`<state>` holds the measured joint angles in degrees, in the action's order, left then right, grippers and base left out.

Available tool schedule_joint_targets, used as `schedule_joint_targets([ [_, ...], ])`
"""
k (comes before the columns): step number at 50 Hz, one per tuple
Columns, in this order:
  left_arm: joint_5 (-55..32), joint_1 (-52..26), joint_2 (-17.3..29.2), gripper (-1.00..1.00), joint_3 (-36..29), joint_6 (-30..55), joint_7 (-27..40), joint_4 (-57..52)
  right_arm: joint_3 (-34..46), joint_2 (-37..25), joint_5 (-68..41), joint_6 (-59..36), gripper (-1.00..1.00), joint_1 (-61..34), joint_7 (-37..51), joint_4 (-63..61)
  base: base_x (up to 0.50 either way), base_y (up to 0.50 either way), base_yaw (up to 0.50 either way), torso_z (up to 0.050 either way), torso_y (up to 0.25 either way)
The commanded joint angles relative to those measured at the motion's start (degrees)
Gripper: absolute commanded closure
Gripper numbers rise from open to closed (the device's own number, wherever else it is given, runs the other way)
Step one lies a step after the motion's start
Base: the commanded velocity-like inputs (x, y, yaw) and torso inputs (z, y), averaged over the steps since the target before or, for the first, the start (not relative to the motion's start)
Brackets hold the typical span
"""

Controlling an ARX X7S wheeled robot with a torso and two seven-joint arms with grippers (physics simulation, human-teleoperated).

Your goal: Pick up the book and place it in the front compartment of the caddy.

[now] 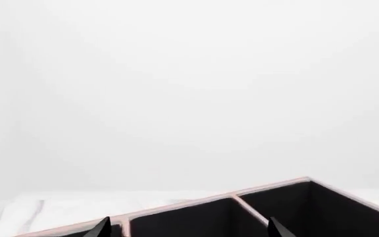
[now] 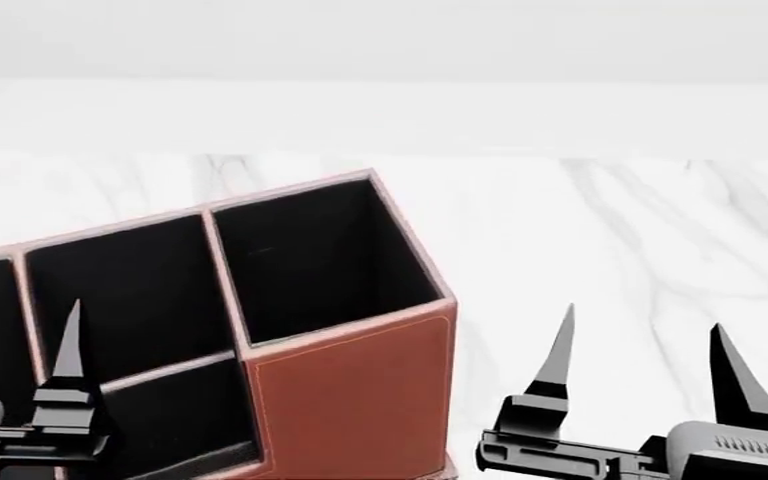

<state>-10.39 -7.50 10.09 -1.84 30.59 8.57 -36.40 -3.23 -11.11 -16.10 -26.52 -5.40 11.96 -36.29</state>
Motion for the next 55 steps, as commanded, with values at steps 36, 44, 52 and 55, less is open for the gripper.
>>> schedule_joint_targets([
  [36,-0.2,0.3,0.7,-1.00,-0.3,-0.6,0.2,0.6,0.3,-1.3,-0.9,4.9,-1.00,0.8,-1.2,2.1,0.00,0.00,0.42,0.000,0.000],
  [44,-4.6,-1.0,1.1,-1.00,0.7,3.4,-1.6,0.5,0.1,-2.2,-1.7,2.5,-1.00,-0.5,-0.3,2.7,0.00,0.00,0.25,0.000,0.000],
  [52,-11.0,-3.9,6.0,-1.00,0.0,10.1,-8.0,-3.2,-1.2,-3.0,-2.0,2.8,-1.00,-0.5,0.2,3.2,0.00,0.00,0.00,0.000,0.000],
  [55,-15.5,-6.2,8.5,-1.00,0.2,15.3,-11.1,-5.7,-1.8,-3.2,-2.0,2.8,-1.00,-0.3,0.6,3.1,0.00,0.00,0.00,0.000,0.000],
])
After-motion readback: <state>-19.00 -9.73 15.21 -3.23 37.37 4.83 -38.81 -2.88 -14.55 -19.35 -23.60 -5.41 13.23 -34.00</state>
